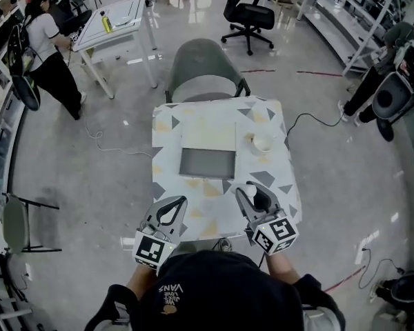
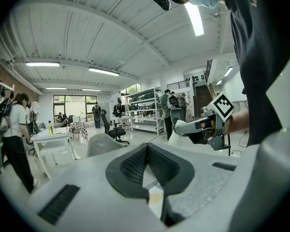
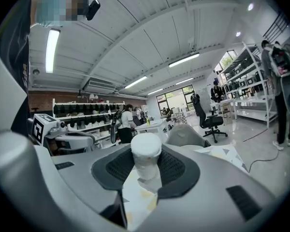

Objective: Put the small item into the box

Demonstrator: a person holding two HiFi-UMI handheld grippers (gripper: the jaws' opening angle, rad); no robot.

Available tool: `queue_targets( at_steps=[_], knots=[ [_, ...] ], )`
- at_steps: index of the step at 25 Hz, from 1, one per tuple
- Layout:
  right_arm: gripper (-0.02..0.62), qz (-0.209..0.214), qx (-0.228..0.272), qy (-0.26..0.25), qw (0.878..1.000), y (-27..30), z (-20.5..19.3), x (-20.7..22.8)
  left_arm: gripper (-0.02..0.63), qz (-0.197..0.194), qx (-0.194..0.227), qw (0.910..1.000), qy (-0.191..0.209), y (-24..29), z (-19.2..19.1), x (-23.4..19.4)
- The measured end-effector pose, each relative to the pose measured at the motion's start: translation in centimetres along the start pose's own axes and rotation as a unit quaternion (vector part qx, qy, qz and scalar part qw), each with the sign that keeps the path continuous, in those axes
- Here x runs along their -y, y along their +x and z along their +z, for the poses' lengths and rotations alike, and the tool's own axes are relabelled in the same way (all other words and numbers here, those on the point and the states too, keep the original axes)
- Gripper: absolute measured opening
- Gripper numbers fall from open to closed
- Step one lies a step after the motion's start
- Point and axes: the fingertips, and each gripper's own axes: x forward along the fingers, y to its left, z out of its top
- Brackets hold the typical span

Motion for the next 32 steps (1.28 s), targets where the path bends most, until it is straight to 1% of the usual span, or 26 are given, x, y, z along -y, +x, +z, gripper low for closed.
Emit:
queue_targets(
  at_steps=[4, 10, 14, 18, 23, 28, 32],
  knots=[
    [0.133, -0.034, -0.006, -0.002, 0.999, 3.3, -1.3, 0.9, 0.006, -0.017, 0.001, 0.9998, 0.006, 0.2, -0.4, -2.9],
    [0.133, -0.073, -0.033, -0.017, 0.997, 8.4, -4.1, 2.7, 0.006, -0.026, -0.003, 0.9996, 0.005, -0.2, -1.6, -5.7],
    [0.133, -0.093, -0.066, -0.029, 0.993, 11.6, -6.6, 4.1, 0.006, -0.019, -0.015, 0.9997, -0.003, -0.9, -2.6, -7.4],
    [0.133, -0.105, -0.115, -0.051, 0.987, 14.2, -9.6, 5.7, 0.006, -0.004, -0.014, 0.9999, 0.0, -1.8, -3.3, -8.8],
    [0.133, -0.113, -0.177, -0.093, 0.973, 16.1, -12.7, 7.3, 0.006, 0.009, -0.026, 0.9996, -0.011, -2.8, -4.4, -9.5],
    [0.133, -0.107, -0.248, -0.138, 0.953, 17.5, -16.0, 8.4, 0.006, 0.017, -0.022, 0.9996, -0.008, -3.6, -4.9, -9.6],
    [0.133, -0.099, -0.299, -0.166, 0.935, 18.4, -18.0, 9.1, 0.006, 0.023, -0.025, 0.9993, -0.018, -4.0, -5.3, -9.7]
  ],
)
